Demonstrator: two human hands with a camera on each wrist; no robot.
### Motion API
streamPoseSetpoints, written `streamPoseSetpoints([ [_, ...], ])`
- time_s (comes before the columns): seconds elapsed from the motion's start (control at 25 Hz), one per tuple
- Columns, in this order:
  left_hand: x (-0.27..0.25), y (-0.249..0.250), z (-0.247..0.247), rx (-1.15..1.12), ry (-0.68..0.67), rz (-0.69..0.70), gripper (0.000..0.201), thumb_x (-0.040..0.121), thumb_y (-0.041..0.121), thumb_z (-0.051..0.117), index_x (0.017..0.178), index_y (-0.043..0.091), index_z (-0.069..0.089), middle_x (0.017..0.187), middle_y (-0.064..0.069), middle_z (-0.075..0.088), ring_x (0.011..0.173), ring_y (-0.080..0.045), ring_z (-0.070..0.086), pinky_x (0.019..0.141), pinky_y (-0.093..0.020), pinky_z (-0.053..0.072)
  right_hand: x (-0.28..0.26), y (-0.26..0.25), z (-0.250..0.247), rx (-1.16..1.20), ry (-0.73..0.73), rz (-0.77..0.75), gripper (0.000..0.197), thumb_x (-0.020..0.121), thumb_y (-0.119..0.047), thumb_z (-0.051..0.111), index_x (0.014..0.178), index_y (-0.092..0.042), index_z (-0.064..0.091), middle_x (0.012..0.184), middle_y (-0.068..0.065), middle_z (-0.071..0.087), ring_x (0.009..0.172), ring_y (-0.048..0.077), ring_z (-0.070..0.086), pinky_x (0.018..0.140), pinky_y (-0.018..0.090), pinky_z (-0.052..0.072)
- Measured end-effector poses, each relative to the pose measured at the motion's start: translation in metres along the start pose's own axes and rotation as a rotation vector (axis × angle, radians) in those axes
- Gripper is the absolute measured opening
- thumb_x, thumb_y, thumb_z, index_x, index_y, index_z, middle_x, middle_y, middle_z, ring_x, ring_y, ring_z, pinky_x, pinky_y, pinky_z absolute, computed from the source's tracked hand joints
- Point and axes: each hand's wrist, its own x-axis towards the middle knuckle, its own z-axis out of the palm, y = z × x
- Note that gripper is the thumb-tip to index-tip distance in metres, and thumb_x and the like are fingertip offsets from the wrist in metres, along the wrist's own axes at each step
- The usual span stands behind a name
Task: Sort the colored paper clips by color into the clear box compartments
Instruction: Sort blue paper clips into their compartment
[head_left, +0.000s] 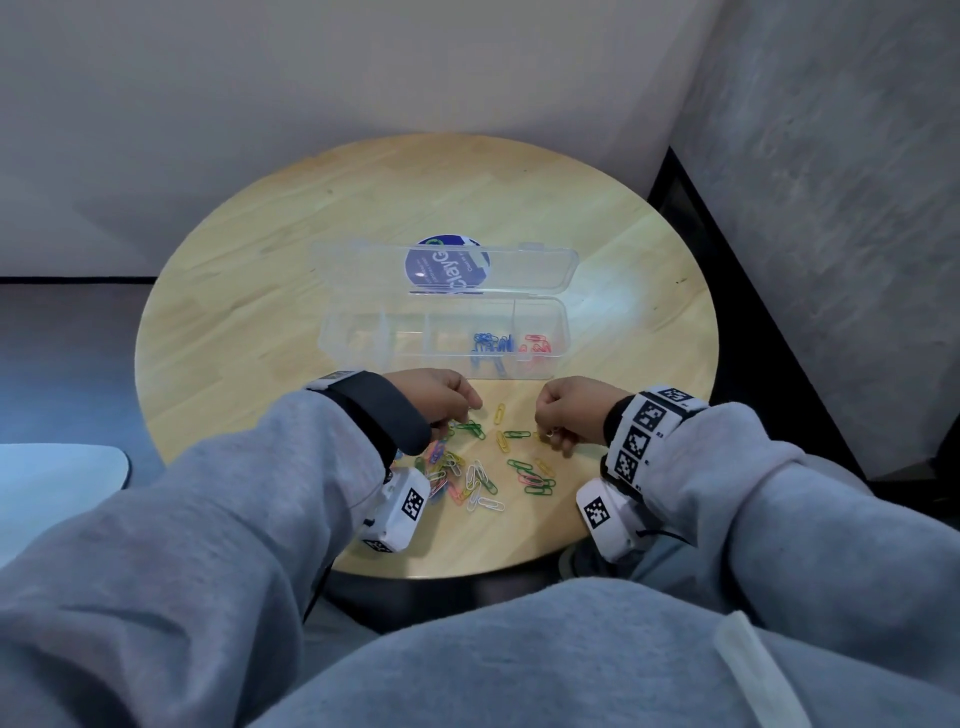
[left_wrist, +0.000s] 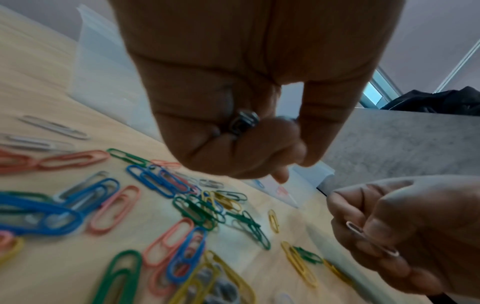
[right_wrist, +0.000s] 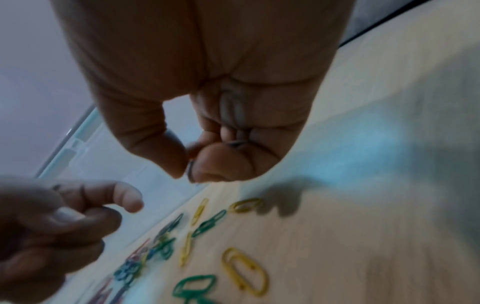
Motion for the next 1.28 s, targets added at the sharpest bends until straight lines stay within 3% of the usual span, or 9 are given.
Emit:
streamPoseSetpoints([
  [0.08,0.000,0.000,0.002,0.104,-0.027,0.031,0.022,0.088,-0.003,0.048,0.091,0.015,0.061,0.059,0.000,0.043,0.030,-0.004,0.037,0.034,-0.010,0.029,-0.001,0.001,0.004,0.123,-0.072,0.020,0.023,0.089,0.006,0.039,0.074,-0.008,0.050,0.063,0.012,0.045,0.049,0.018,0.040,0.049,0.027,0.038],
  [0.2,0.001,0.000,0.006,0.463,-0.056,0.122,0.026,0.081,0.007,0.063,0.099,0.024,0.068,0.058,0.008,0.046,0.051,-0.005,0.043,0.051,-0.018,0.035,-0.001,0.001,0.009,0.177,-0.127,0.083,0.032,0.090,0.007,0.027,0.071,-0.004,0.050,0.065,0.011,0.041,0.051,0.016,0.033,0.048,0.023,0.029],
  [0.28,-0.002,0.001,0.012,0.630,-0.087,0.147,0.028,0.077,0.009,0.065,0.099,0.027,0.068,0.059,0.010,0.046,0.053,-0.005,0.043,0.052,-0.020,0.035,-0.002,0.001,0.008,0.247,-0.146,0.125,0.031,0.087,0.007,0.021,0.070,-0.005,0.045,0.065,0.008,0.037,0.053,0.016,0.031,0.051,0.023,0.024],
  [0.4,-0.003,0.004,0.022,0.781,-0.149,0.138,0.030,0.071,0.005,0.065,0.091,0.028,0.063,0.059,0.008,0.046,0.052,-0.008,0.043,0.047,-0.020,0.033,-0.002,0.003,0.004,0.246,-0.128,0.102,0.024,0.085,0.004,0.029,0.071,-0.008,0.044,0.064,0.008,0.039,0.053,0.015,0.033,0.049,0.023,0.023],
  [0.56,0.000,0.000,0.028,0.956,-0.161,0.131,0.032,0.067,0.006,0.066,0.087,0.030,0.059,0.061,0.008,0.048,0.057,-0.011,0.046,0.047,-0.020,0.033,-0.006,0.007,0.003,-0.114,-0.101,-0.022,0.018,0.084,-0.004,0.054,0.069,-0.015,0.058,0.061,0.004,0.049,0.048,0.014,0.034,0.045,0.022,0.028],
  [0.76,0.007,-0.009,0.022,0.932,-0.128,0.153,0.017,0.074,0.017,0.069,0.082,0.028,0.059,0.075,0.004,0.056,0.073,-0.015,0.052,0.053,-0.021,0.035,-0.018,0.002,0.011,-0.330,-0.132,-0.075,0.017,0.080,-0.009,0.063,0.071,-0.024,0.065,0.056,-0.008,0.057,0.049,0.007,0.046,0.047,0.017,0.037],
  [0.88,0.011,-0.014,0.018,0.895,-0.095,0.173,0.014,0.078,0.021,0.071,0.082,0.025,0.058,0.069,0.006,0.052,0.074,-0.015,0.050,0.053,-0.021,0.034,-0.021,-0.003,0.018,-0.428,-0.128,-0.139,0.016,0.079,-0.011,0.067,0.074,-0.025,0.065,0.048,-0.010,0.050,0.045,0.002,0.046,0.047,0.015,0.037],
  [1.12,0.007,-0.016,-0.004,0.595,0.021,0.149,0.022,0.081,0.014,0.060,0.066,0.024,0.049,0.063,0.009,0.051,0.063,-0.011,0.046,0.058,-0.023,0.037,-0.024,-0.010,0.034,-0.672,-0.237,-0.262,0.020,0.079,-0.010,0.066,0.090,-0.027,0.066,0.051,-0.009,0.044,0.045,0.003,0.041,0.048,0.016,0.035],
  [1.28,0.006,-0.013,-0.011,0.211,0.036,-0.015,0.025,0.087,0.007,0.040,0.064,0.015,0.038,0.060,-0.003,0.038,0.045,-0.015,0.032,0.045,-0.020,0.025,-0.026,-0.011,0.048,-0.839,-0.255,-0.387,0.031,0.081,-0.011,0.063,0.110,-0.025,0.065,0.060,-0.013,0.038,0.054,0.000,0.038,0.051,0.014,0.029],
])
